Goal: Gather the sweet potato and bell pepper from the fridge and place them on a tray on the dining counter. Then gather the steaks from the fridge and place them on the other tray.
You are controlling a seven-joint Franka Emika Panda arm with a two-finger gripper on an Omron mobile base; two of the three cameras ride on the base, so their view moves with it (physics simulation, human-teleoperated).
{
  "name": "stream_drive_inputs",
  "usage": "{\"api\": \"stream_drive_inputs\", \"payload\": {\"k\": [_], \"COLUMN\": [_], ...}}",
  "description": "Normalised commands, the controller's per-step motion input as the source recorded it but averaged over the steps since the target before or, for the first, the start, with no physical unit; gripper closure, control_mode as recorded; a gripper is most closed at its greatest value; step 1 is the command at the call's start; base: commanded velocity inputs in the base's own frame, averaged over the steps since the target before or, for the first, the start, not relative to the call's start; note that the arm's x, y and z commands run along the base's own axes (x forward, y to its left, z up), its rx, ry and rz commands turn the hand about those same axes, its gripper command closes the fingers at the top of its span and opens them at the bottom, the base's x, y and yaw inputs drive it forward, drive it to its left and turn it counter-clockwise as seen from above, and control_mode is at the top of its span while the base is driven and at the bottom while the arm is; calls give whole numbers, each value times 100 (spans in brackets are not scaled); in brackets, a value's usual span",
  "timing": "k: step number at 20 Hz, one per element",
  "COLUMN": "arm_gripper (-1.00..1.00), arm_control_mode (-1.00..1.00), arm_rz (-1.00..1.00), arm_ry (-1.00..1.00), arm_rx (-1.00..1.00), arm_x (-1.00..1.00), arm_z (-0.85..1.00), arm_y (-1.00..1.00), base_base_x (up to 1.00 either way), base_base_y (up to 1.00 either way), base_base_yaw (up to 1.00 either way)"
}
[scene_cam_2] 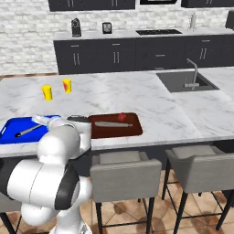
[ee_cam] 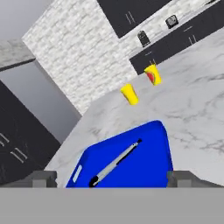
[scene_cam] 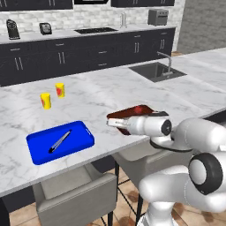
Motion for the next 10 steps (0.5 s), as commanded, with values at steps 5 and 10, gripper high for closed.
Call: {"api": "stream_drive_inputs", "payload": {"k": [5, 10], "arm_gripper": [-100, -100], "arm_control_mode": [-100, -100], "arm_rz": [19, 22], "arm_ry": [69, 68], "arm_rx": [79, 77], "arm_x": [28, 21], "arm_z": [57, 61], "arm_y": [8, 5], "base_base_x": [0, 0], "base_base_y": [0, 0], "base_base_yaw": [0, 0]}}
